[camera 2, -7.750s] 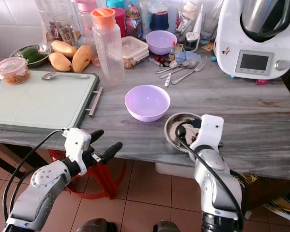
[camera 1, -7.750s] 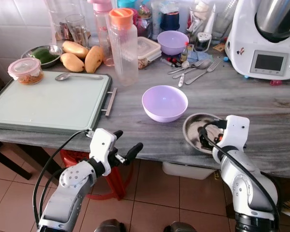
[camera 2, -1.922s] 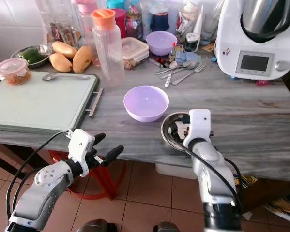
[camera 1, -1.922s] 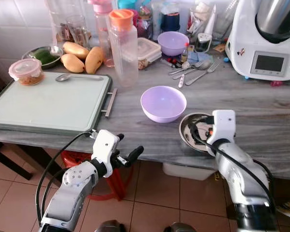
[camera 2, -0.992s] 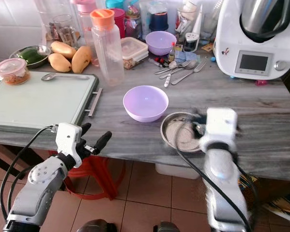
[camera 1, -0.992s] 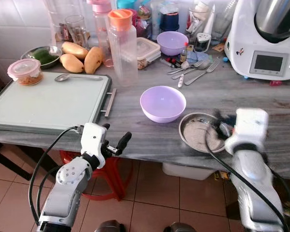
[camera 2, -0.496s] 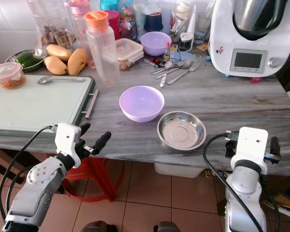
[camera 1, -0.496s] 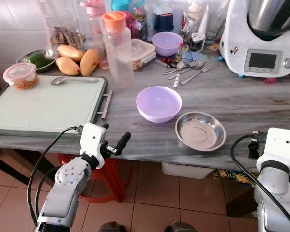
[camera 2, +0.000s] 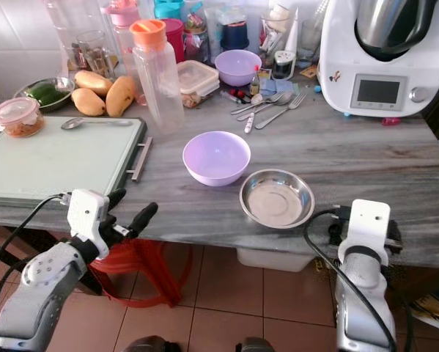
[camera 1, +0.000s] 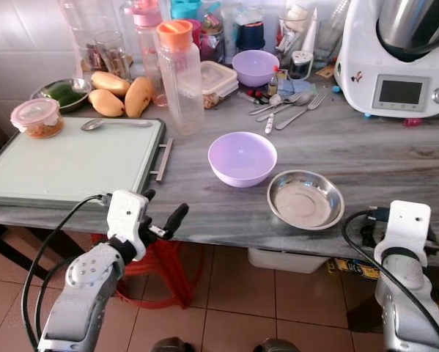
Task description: Setting the table
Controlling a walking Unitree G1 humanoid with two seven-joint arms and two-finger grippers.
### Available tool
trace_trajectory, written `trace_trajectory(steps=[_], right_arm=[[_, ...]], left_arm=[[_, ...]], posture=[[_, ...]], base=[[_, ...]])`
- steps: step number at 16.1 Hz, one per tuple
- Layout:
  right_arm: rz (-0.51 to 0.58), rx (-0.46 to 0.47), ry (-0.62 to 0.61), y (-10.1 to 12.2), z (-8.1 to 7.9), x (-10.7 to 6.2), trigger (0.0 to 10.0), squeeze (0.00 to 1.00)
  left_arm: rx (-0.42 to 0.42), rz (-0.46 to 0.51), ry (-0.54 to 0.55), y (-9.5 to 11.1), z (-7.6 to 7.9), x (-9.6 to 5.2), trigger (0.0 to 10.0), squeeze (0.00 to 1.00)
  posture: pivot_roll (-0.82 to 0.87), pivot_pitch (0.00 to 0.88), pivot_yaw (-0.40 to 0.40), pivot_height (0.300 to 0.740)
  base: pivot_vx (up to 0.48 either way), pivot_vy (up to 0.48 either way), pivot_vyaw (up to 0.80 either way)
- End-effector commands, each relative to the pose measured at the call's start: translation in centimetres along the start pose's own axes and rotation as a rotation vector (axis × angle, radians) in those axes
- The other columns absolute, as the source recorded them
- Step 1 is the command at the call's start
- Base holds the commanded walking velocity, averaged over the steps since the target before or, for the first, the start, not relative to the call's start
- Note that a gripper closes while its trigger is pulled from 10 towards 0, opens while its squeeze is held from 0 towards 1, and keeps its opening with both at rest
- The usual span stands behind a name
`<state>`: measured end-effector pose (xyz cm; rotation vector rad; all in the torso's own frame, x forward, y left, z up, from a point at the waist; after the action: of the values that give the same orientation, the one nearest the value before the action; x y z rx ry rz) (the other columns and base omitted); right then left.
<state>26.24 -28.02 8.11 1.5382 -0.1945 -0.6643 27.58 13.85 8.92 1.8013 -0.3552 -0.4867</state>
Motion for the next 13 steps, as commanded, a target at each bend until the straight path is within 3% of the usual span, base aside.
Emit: trace_trajectory(steps=[1, 5, 8, 13], right_arm=[[-0.004, 0.005, 0.002, 0.0, 0.1, 0.4, 10.0, 0.00], [-0.038, 0.036, 0.113, -0.3, -2.0, 1.1, 10.0, 0.00], [-0.060, 0.039, 0.223, -0.6, -4.1, 0.5, 10.0, 0.00], [-0.084, 0.027, 0.287, -1.1, -5.0, 0.2, 10.0, 0.00]], left_arm=[[0.015, 0.003, -0.002, 0.3, -0.2, -0.3, 10.0, 0.00], [0.017, -0.008, -0.009, 0.3, -0.1, -0.4, 10.0, 0.00], [0.017, -0.011, -0.012, 0.2, 0.0, -0.2, 10.0, 0.00], [0.014, -0.011, -0.015, 0.3, 0.3, 0.0, 10.0, 0.00]], posture=[[-0.02, 0.002, 0.070, 0.740], [-0.01, 0.005, 0.067, 0.740], [-0.02, 0.002, 0.065, 0.740], [-0.02, 0.000, 0.059, 0.740]], base=[[0.000, 0.000, 0.00], [0.000, 0.000, 0.00], [0.000, 0.000, 0.00], [0.000, 0.000, 0.00]])
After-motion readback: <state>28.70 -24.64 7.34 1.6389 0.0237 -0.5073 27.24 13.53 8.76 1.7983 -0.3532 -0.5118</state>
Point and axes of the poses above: a point about 5 cm out from each wrist's last joint towards the gripper, its own x axis pointing out of the wrist towards the gripper, its own y axis along the axis of the wrist's last joint, z = x × y, the point moved 4 cm from there along x, pointing out of the wrist towards the gripper, and after that the axes turned 15 degrees about x, right-handed, at the moved point
